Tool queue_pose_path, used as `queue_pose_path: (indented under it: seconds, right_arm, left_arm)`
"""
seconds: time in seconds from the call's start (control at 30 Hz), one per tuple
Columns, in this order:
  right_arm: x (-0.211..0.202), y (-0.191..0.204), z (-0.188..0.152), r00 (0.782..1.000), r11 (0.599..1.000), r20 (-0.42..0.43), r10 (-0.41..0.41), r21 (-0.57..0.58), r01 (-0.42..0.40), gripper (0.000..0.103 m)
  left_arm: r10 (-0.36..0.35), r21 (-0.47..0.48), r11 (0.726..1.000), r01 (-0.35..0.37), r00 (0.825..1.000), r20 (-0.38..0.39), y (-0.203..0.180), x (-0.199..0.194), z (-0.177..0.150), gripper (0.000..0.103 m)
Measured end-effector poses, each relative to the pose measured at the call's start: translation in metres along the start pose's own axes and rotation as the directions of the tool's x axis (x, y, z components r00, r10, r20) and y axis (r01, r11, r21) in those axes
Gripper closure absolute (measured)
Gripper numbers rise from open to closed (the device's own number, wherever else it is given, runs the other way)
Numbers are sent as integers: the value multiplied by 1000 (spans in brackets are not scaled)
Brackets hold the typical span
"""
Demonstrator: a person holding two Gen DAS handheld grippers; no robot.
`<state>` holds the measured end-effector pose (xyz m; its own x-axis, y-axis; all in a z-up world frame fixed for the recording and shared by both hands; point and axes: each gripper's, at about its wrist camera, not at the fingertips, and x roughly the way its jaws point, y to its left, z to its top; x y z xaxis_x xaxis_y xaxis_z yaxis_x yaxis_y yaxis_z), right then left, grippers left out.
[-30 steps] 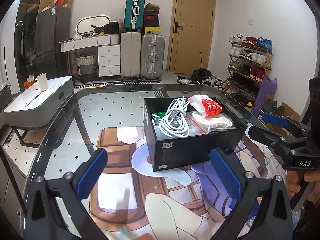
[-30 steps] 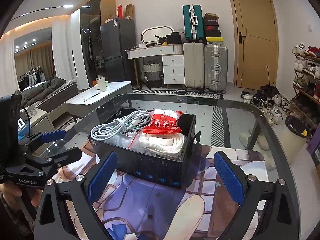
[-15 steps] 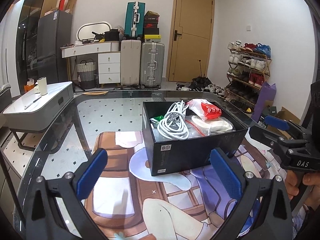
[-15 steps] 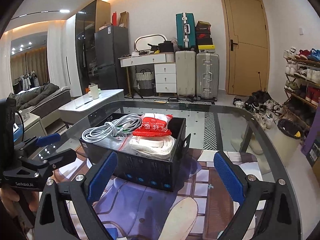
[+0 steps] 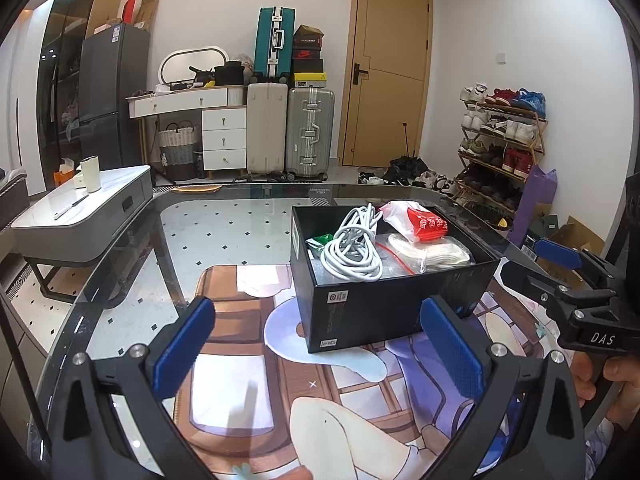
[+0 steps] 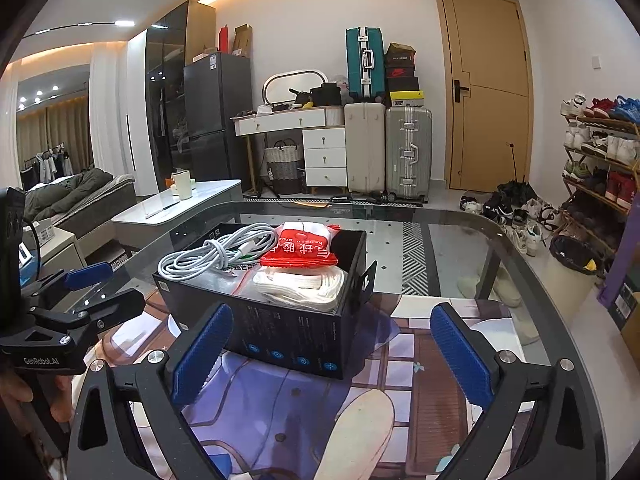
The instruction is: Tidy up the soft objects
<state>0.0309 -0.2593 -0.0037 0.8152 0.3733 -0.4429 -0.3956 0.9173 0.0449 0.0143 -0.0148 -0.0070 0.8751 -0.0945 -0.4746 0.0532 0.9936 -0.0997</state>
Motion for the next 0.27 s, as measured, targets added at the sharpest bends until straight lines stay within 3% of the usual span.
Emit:
queue_pose_path:
  seconds: [0.27]
  right_arm:
    - [1,2,0,1000,1000,-5,-2,-13,2,2]
  left_arm:
    - [2,24,1000,-3,1000,10,-5,-2,0,0]
